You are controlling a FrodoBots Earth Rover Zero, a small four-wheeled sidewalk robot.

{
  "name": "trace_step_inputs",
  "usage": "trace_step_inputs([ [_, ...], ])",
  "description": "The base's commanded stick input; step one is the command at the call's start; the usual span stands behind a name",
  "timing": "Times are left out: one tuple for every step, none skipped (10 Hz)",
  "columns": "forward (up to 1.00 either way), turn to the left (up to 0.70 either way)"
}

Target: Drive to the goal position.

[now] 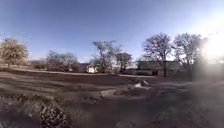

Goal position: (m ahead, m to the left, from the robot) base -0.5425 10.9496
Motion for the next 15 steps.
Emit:
trace_step_inputs([
  [0.0,0.7],
  [0.0,0.7],
  [0.0,0.7],
  [0.0,0.7],
  [0.0,0.7],
  [0.0,0.7],
  [0.0,0.7],
  [0.0,0.7],
  [0.0,0.7],
  [0.0,0.7],
  [0.0,0.7],
  [0.0,0.7],
  [0.0,0.7],
  [0.0,0.7],
  [0.0,0.7],
])
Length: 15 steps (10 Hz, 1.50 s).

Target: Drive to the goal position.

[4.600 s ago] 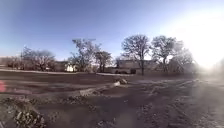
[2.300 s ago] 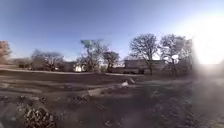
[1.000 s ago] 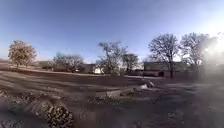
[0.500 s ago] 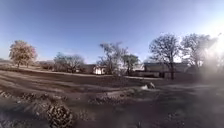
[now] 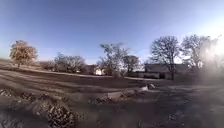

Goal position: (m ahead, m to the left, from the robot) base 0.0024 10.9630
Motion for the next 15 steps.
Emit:
trace_step_inputs([
  [0.0,0.7],
  [0.0,0.7],
  [0.0,0.7],
  [0.0,0.7],
  [0.0,0.7],
  [0.0,0.69],
  [0.0,0.67],
  [0.0,0.0],
  [0.0,0.0],
  [0.0,0.0],
  [0.0,0.0],
  [0.0,0.32],
  [0.0,0.7],
  [0.0,0.7],
  [0.0,0.7],
])
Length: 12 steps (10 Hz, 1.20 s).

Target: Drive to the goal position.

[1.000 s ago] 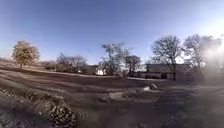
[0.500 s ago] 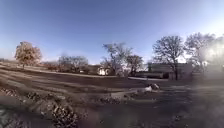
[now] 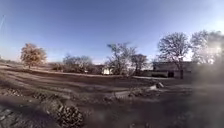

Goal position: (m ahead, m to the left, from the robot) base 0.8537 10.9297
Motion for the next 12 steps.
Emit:
trace_step_inputs([
  [0.0,0.7],
  [0.0,0.7],
  [0.0,0.7],
  [0.0,0.7],
  [0.0,0.7],
  [0.0,0.7],
  [0.0,0.7],
  [0.0,0.7],
  [0.0,0.7],
  [0.0,0.7],
  [0.0,0.7],
  [0.0,0.7],
])
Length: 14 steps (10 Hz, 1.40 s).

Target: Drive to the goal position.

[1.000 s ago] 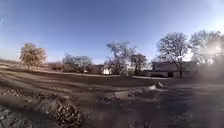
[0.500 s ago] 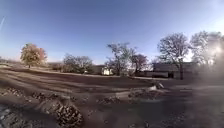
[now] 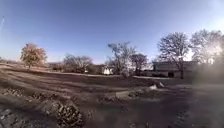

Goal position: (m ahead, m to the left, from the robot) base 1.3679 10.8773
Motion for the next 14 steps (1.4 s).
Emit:
trace_step_inputs([
  [0.0,0.7],
  [0.0,0.67],
  [0.0,0.28],
  [0.0,0.0],
  [0.0,0.0],
  [0.0,0.0],
  [0.0,0.0],
  [0.0,0.0],
  [0.0,0.0],
  [0.0,0.0],
  [0.0,0.0],
  [0.0,0.0],
  [-0.31,0.0],
  [-0.7,0.0],
])
